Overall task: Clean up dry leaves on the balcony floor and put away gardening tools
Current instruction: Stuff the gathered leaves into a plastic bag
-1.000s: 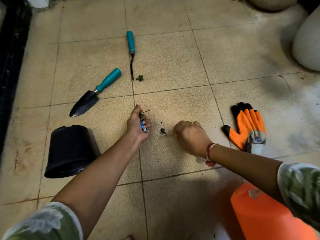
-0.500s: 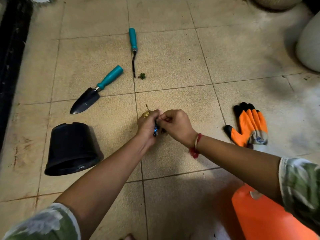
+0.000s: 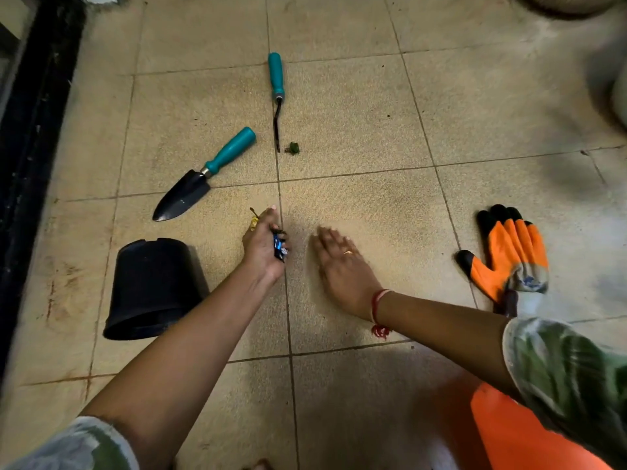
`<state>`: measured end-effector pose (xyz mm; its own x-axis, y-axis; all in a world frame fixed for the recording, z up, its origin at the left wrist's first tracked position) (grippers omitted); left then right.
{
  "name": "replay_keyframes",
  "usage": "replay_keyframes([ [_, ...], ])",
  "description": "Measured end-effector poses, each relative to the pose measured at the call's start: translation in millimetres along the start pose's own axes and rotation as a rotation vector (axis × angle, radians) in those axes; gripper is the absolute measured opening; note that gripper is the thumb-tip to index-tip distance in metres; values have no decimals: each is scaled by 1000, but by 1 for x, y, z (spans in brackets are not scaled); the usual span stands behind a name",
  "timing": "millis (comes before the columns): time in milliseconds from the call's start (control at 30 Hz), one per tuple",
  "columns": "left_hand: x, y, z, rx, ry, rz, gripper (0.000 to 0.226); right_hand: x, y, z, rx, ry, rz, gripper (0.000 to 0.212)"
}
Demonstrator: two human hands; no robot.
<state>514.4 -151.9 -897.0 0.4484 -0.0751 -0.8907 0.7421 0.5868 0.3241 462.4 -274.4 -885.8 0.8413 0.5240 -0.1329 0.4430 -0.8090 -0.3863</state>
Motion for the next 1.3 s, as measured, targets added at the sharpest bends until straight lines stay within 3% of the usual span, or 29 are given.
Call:
replay_keyframes([
  [167, -3, -4, -18, -21, 48, -23, 23, -26, -17, 2, -295, -19, -324, 55],
  [267, -4, -13, -20, -25, 62, -57, 24, -42, -11, -8, -331, -12, -406, 44],
  [400, -6, -28, -12, 1, 40, -125, 16, -34, 1, -20, -236, -17, -353, 29],
  [467, -7, -35, -7, 54, 29, -146, 14, -24, 8, -28, -123, 9, -238, 28],
  [567, -12, -49, 1, 182, 4, -176, 18, -12, 29, -62, 233, 273, 37, 21],
  [667, -20, -66, 16, 215, -111, -240, 32, -2, 11, -96, 319, 478, -10, 18],
  [800, -33, -74, 33, 158, -221, -259, 81, 5, -17, -93, 214, 381, -92, 21],
  [833, -36, -72, 34, 159, -233, -253, 82, 5, -18, -90, 192, 370, -87, 22],
  [967, -34, -70, 33, 153, -213, -312, 55, 0, -26, -91, -60, 407, -133, 22],
  [1100, -31, -71, 30, 117, -211, -367, 44, -3, -28, -78, -305, 253, -277, 27],
  [1167, -23, -58, 22, 151, -145, -282, 34, -4, -23, -70, -78, 182, -270, 42],
  [1200, -19, -48, 20, 173, -115, -226, 28, -3, -21, -67, 173, 168, -226, 46],
  [1267, -15, -26, 15, 105, -74, -158, 17, -1, -8, -70, 654, 294, -85, 47],
  [1300, -14, -14, 10, 43, -26, -132, 17, -1, 4, -73, 763, 407, 6, 44],
])
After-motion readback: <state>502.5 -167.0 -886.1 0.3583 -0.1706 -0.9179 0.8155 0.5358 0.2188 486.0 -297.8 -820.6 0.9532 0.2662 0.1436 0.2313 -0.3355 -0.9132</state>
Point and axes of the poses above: each hand's wrist, its own x-axis towards the middle knuckle, its own z-axis out of the palm, y = z × x, the point moved 7 cm from there along x, towards the middle knuckle, and after that the axes turned 15 degrees about -z, right-handed, at the moved point
